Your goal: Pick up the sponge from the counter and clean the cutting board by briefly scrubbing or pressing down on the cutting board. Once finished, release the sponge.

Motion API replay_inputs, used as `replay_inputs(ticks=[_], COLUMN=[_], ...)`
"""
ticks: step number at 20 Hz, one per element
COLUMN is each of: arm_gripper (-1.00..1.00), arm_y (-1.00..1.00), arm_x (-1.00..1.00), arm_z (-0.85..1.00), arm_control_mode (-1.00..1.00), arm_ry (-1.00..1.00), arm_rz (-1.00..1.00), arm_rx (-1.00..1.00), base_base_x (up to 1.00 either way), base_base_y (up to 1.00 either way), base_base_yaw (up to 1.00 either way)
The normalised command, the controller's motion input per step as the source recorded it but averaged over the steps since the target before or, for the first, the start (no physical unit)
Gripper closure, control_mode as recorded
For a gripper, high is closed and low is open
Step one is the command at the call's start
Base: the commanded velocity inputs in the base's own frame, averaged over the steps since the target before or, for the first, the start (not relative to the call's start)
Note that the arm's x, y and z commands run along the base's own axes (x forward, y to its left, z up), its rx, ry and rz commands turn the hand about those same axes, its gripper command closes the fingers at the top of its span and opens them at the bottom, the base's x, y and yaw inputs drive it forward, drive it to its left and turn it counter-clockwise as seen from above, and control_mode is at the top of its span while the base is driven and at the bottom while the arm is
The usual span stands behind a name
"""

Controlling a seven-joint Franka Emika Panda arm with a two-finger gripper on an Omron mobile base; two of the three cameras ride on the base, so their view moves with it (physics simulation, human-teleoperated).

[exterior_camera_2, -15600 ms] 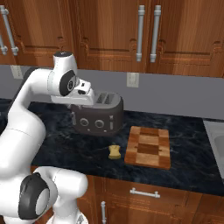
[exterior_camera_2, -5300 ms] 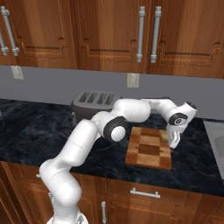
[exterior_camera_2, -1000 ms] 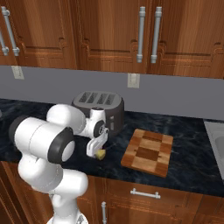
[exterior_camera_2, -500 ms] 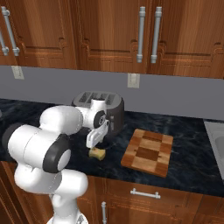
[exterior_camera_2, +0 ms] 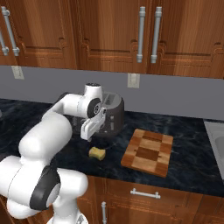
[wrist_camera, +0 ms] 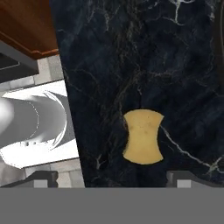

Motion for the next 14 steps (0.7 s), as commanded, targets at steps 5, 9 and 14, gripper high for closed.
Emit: replay_inputs(ticks=[5,9,14], arm_gripper=[-1.0,-1.0,-1.0], arm_y=[0.15,0.35,0.41], arm_x=[-0.48,-0.46,-0.5], arm_z=[0.66,0.23,0.25], arm_control_mode=[-1.0,-1.0,-1.0], arm_ry=[0.0,0.0,-0.03], arm_rz=[-0.02,-0.02,0.01], arm_rx=[0.0,0.0,0.0], base_base_x=[0.0,0.0,0.0], base_base_y=[0.0,0.0,0.0], base_base_yaw=[0.0,0.0,0.0])
